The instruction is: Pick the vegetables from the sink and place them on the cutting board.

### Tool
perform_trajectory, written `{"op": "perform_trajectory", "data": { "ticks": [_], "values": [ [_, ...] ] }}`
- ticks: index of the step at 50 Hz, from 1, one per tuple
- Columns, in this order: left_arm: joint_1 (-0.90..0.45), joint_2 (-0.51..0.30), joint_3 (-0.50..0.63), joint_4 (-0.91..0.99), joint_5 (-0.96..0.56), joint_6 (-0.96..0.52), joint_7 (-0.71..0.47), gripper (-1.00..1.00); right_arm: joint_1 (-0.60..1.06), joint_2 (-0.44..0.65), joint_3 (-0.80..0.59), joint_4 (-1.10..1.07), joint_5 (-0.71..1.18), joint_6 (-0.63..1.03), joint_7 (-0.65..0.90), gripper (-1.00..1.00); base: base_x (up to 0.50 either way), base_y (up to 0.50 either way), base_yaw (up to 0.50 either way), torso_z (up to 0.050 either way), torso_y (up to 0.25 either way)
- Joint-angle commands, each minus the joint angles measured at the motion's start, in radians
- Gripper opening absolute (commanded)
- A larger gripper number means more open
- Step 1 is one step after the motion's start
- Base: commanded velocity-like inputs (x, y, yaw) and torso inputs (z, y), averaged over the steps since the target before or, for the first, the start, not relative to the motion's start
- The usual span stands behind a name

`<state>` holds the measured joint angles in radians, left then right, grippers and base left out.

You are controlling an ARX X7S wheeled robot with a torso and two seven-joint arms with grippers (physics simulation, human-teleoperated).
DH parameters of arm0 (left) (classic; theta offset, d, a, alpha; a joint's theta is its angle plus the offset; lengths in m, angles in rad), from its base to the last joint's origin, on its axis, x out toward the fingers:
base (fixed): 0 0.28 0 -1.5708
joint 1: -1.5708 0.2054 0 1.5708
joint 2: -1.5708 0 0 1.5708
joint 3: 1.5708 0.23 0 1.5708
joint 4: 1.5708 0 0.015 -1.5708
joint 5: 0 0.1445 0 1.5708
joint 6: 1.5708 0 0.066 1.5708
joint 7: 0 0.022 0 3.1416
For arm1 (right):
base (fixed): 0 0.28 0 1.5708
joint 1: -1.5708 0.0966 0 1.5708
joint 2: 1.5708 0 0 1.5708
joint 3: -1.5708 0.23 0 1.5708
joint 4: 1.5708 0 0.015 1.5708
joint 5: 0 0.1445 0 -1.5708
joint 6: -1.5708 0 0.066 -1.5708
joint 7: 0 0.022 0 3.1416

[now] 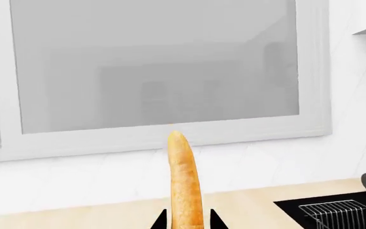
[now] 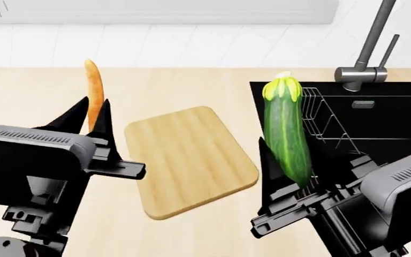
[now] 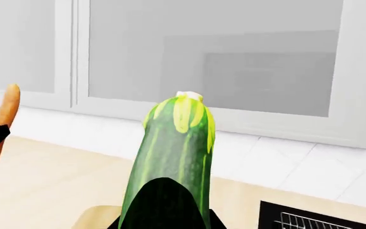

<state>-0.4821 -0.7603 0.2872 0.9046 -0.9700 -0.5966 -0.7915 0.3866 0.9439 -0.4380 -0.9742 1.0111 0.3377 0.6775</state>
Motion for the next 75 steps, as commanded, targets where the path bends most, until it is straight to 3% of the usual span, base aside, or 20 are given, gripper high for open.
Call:
{"op": "perform_trajectory", "data": {
  "ticks": [1,8,15,20,53,54,67,75],
  "values": [
    [-0.351,0.147,0.108,-0.231,-0.326,-0.242,-0.096,-1.0,-0.003,0.003,0.017,0.029,0.033,-0.018,-0.005,-1.0,0.0,0.0,0.0,0.0,0.0],
    [-0.482,0.258,0.168,-0.461,-0.411,-0.307,-0.038,-1.0,-0.017,0.008,0.026,0.045,0.063,-0.041,-0.019,-1.0,0.0,0.0,0.0,0.0,0.0],
    [-0.475,0.304,0.219,-0.618,-0.371,-0.302,0.052,-1.0,-0.023,0.008,0.029,0.052,0.068,-0.053,-0.024,-1.0,0.0,0.0,0.0,0.0,0.0],
    [-0.482,0.333,0.222,-0.678,-0.394,-0.308,0.052,-1.0,-0.029,0.008,0.034,0.061,0.079,-0.067,-0.033,-1.0,0.0,0.0,0.0,0.0,0.002],
    [-0.417,0.326,0.287,-0.84,-0.274,-0.26,0.108,-1.0,-0.034,0.012,0.041,0.079,0.103,-0.087,-0.036,-1.0,0.0,0.0,0.0,0.0,0.0],
    [-0.417,0.325,0.287,-0.836,-0.274,-0.26,0.109,1.0,-0.034,0.012,0.041,0.079,0.103,-0.087,-0.036,-1.0,0.0,0.0,0.0,0.0,0.0],
    [-0.419,0.318,0.276,-0.809,-0.29,-0.254,0.107,1.0,-0.033,0.011,0.04,0.083,0.102,-0.09,-0.041,-1.0,0.0,0.0,0.0,0.0,0.0],
    [-0.406,0.237,0.185,-0.558,-0.337,-0.207,0.032,1.0,-0.007,0.001,0.032,0.105,0.165,-0.074,-0.032,-1.0,0.0,0.0,0.0,0.0,0.0]
  ]
}}
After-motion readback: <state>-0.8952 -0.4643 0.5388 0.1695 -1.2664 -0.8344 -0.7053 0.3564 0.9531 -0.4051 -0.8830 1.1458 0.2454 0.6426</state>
